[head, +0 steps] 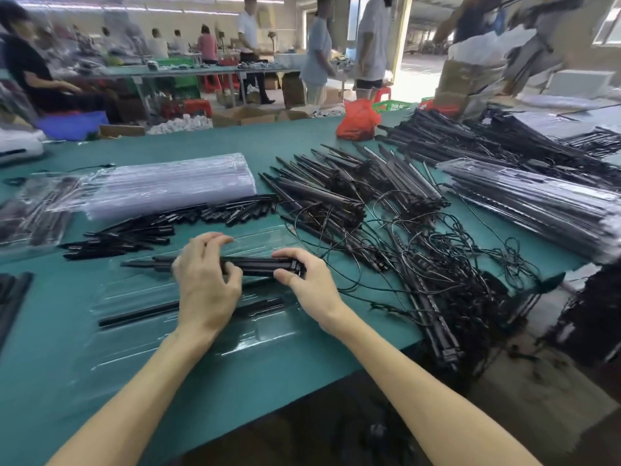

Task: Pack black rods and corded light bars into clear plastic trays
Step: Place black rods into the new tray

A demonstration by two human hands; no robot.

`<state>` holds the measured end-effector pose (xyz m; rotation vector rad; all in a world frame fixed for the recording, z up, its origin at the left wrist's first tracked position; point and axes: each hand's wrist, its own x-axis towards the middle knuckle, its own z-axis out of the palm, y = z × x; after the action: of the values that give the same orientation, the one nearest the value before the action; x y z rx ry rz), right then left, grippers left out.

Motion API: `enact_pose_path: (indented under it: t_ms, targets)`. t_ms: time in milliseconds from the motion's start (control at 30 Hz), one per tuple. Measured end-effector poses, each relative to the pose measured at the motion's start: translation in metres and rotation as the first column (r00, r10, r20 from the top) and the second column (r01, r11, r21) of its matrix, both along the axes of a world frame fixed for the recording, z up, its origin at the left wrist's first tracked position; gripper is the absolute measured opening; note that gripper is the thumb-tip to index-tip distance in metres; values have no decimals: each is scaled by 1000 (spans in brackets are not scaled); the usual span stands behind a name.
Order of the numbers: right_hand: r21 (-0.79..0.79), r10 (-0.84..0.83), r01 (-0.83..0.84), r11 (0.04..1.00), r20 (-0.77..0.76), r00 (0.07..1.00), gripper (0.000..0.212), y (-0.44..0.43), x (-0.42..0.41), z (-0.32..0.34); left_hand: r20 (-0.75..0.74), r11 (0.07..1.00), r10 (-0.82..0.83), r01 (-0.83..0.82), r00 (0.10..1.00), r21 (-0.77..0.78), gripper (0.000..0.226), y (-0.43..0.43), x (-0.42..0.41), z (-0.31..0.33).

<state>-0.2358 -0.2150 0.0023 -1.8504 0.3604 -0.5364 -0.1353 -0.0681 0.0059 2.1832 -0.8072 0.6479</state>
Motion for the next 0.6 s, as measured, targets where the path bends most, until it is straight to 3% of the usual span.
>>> enact_pose_path:
  t_ms: [133,267,433,600]
  targets:
    - [54,18,-21,998,51,999,26,-3,-2,-1,-77,933,-251,263,965,246,39,-5,0,5]
    - [114,27,-40,993,114,993,24,-3,-4,1,-55,867,-281,277,958,415,47,-2,4,8]
    - [23,-8,5,1000,127,992,41,-1,-4,0,16,885,-274,246,961,396,39,10,12,17]
    - [56,-83,76,996,121,989,47,-3,-1,-3,-76,909,-168,184,983,375,39,39,29,22]
